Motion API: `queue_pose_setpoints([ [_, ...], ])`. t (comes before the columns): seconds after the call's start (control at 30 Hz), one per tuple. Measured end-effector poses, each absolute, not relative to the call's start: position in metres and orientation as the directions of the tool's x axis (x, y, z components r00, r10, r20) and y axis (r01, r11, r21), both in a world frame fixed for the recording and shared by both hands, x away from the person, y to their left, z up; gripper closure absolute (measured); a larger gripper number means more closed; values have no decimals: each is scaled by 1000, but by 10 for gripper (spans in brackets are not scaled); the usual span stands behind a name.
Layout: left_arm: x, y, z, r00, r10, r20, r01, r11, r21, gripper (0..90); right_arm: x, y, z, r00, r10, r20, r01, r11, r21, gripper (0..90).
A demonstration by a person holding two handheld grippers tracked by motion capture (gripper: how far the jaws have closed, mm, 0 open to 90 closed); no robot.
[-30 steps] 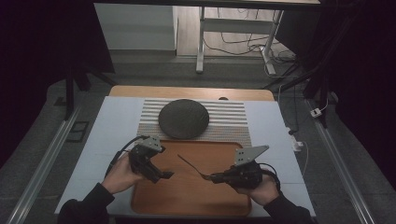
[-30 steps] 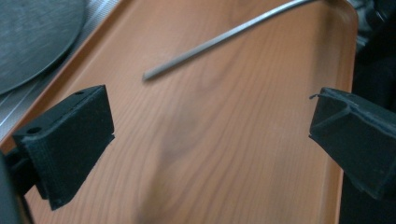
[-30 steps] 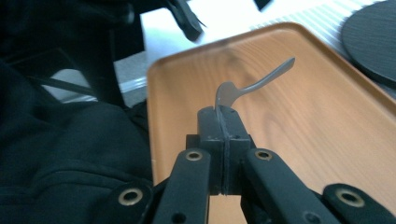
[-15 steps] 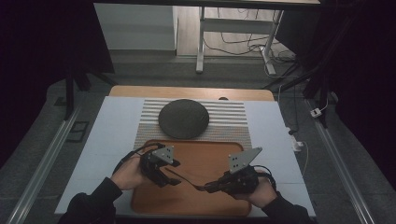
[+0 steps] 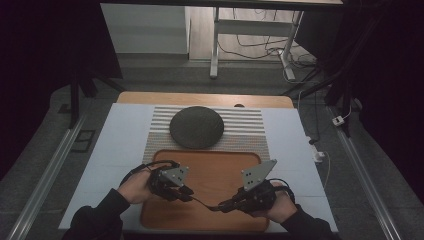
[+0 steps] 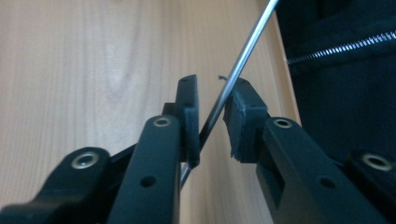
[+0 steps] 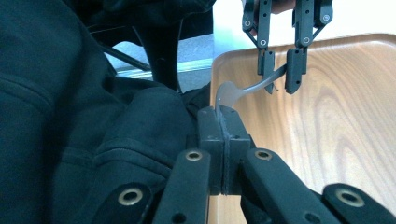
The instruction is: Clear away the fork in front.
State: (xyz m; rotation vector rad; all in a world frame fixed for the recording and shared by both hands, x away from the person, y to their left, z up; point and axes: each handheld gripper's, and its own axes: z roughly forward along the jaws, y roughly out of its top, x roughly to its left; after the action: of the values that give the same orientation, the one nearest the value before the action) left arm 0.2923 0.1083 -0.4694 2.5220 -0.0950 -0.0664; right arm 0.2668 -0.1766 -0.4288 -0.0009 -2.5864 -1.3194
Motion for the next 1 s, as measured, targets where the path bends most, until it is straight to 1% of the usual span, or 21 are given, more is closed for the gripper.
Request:
queue_pose_setpoints([
  [0.23,286,104,-470,985,-170,2,-144,-824,547,804,270,-177,-432,-961,-129,246,122,601,790,878],
  [0.4,282,102,-470,976,-217,8,-188,-827,530,845,274,-181,-434,-962,-99,255,148,595,790,838],
  [0.5,280,102,-469,977,-215,11,-188,-827,529,858,277,-183,-435,-965,-66,252,166,587,792,803],
  [0.57,280,103,-468,979,-203,10,-177,-829,531,859,279,-184,-435,-967,-47,249,176,584,792,783],
  [0.63,281,104,-467,985,-174,-6,-142,-825,546,860,279,-185,-436,-970,-21,244,187,579,793,745],
  [0.77,282,106,-467,991,-128,-31,-91,-835,543,859,280,-185,-438,-973,39,227,209,564,799,615],
  [0.8,282,107,-468,993,-113,-34,-77,-838,541,859,280,-185,-438,-974,65,217,215,563,798,586],
  [0.83,282,108,-468,995,-96,-41,-59,-842,537,859,281,-187,-438,-975,110,195,222,570,791,521],
  [0.87,282,109,-468,996,-75,-47,-38,-843,536,859,281,-187,-438,-975,110,195,222,570,791,521],
  [0.9,283,110,-468,997,-56,-52,-20,-846,533,859,281,-188,-439,-973,140,181,229,563,794,490],
  [0.93,283,111,-468,998,-38,-58,-1,-846,533,859,281,-190,-439,-968,193,158,241,559,793,438],
  [1.0,282,114,-468,997,5,-79,47,-842,538,859,281,-193,-439,-960,244,137,254,552,794,395],
])
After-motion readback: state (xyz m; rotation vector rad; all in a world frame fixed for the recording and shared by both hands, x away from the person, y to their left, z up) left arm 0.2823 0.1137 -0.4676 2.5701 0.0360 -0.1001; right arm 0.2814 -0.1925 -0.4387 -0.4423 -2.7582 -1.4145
